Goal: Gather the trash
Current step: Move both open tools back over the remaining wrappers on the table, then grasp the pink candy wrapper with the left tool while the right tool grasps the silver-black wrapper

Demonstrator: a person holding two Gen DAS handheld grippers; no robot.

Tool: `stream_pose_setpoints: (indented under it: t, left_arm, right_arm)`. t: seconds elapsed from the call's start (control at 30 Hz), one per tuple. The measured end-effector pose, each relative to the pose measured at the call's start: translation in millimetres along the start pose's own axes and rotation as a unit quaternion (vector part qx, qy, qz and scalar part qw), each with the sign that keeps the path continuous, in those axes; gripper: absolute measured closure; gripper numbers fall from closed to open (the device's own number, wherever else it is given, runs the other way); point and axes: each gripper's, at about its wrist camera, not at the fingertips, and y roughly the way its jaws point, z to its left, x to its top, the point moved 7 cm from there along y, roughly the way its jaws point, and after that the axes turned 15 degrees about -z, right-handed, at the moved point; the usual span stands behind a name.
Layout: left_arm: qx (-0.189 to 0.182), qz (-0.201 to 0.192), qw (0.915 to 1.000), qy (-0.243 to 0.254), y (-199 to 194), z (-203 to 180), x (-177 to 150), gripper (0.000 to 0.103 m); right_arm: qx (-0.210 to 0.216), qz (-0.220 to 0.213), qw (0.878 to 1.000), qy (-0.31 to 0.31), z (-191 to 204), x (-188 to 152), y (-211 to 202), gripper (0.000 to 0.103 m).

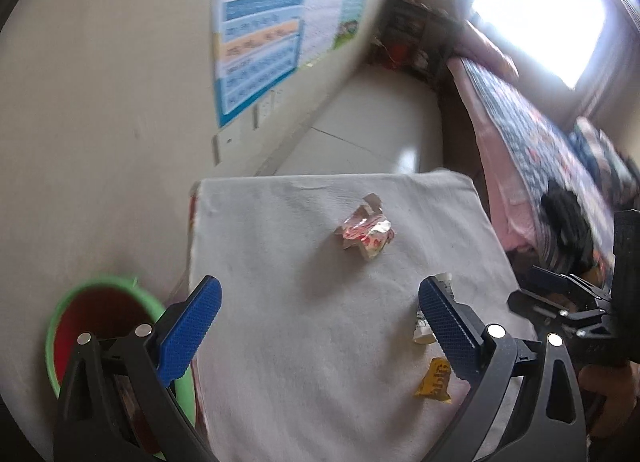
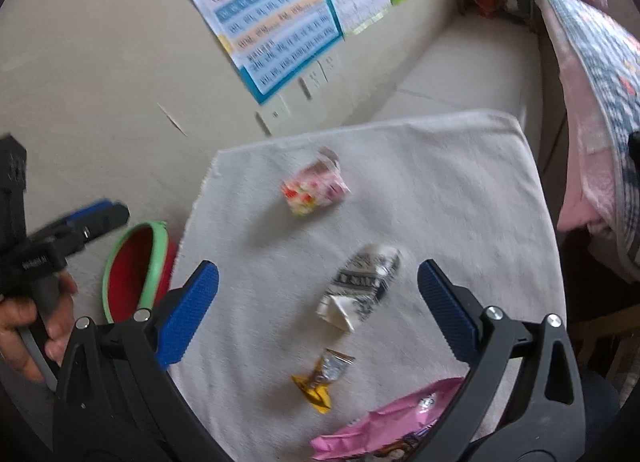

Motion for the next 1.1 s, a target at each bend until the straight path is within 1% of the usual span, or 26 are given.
stream_pose_setpoints:
  t: [0.13, 0.27, 0.33, 0.5, 0.63, 0.67, 0.73, 0.8, 0.83, 0.9, 0.93, 0.97, 1.0, 1.03, 1.07, 1.1]
  left_arm:
    - [-0.001, 0.015, 0.9989, 0.043, 27.7, -18.4, 6.1, 0.008]
    - [-0.014, 0.025, 0.9983, 0.051, 57.5, -27.8, 12.7, 0.008]
    - [-0.021, 0.038, 0.9978, 0.051, 75.0, -31.7, 12.9, 0.008]
    - [-0.024, 0.08, 0.9937, 0.074, 127.5, -42.5, -0.3, 0.009]
    - [-0.023, 0.104, 0.99, 0.092, 156.4, -47.7, -14.2, 0.011]
    - [-0.024, 0.111, 0.989, 0.096, 162.6, -48.9, -17.7, 0.012]
    - [-0.022, 0.12, 0.9867, 0.108, 173.9, -50.8, -23.5, 0.015]
    - [-0.022, 0.128, 0.9837, 0.124, 185.2, -54.7, -28.7, 0.018]
    - [-0.021, 0.132, 0.9826, 0.129, 189.5, -56.0, -30.2, 0.019]
    - [-0.02, 0.138, 0.9802, 0.141, 198.6, -58.5, -33.9, 0.023]
    - [-0.019, 0.142, 0.9791, 0.144, 201.8, -59.2, -36.2, 0.024]
    - [-0.022, 0.148, 0.9782, 0.144, 205.2, -59.8, -38.9, 0.027]
    - [-0.028, 0.152, 0.978, 0.141, 207.0, -61.0, -40.4, 0.036]
    - [-0.031, 0.154, 0.9777, 0.139, 207.8, -62.2, -41.5, 0.042]
    - [-0.03, 0.158, 0.9769, 0.141, 208.3, -62.4, -43.2, 0.052]
    - [-0.03, 0.159, 0.9767, 0.141, 207.7, -62.8, -44.5, 0.055]
  right_arm:
    - [-0.004, 0.029, 0.999, 0.013, -14.8, -14.0, 17.8, 0.005]
    - [-0.003, 0.053, 0.998, 0.036, -25.8, -27.0, 35.7, 0.005]
    - [-0.005, 0.063, 0.997, 0.045, -31.0, -32.9, 44.3, 0.005]
    - [-0.005, 0.085, 0.994, 0.062, -40.7, -45.4, 63.7, 0.005]
    - [-0.005, 0.098, 0.993, 0.071, -45.3, -52.7, 79.0, 0.005]
    - [-0.003, 0.1, 0.992, 0.073, -45.9, -54.0, 82.1, 0.007]
    - [0.003, 0.106, 0.991, 0.078, -46.5, -56.5, 89.1, 0.016]
    - [0.007, 0.115, 0.99, 0.08, -46.5, -60.0, 95.8, 0.03]
    - [0.009, 0.118, 0.99, 0.081, -46.7, -61.6, 99.1, 0.033]
    - [0.013, 0.124, 0.989, 0.082, -46.8, -63.4, 104.8, 0.046]
    - [0.014, 0.128, 0.988, 0.081, -46.9, -64.9, 107.2, 0.049]
    - [0.016, 0.13, 0.988, 0.082, -46.8, -65.7, 108.7, 0.052]
    - [0.02, 0.13, 0.988, 0.081, -46.0, -65.1, 109.1, 0.057]
    - [0.021, 0.126, 0.989, 0.076, -45.3, -63.3, 108.7, 0.06]
    - [0.022, 0.124, 0.989, 0.072, -45.0, -61.7, 108.1, 0.066]
    - [0.023, 0.122, 0.99, 0.068, -44.1, -59.6, 107.3, 0.068]
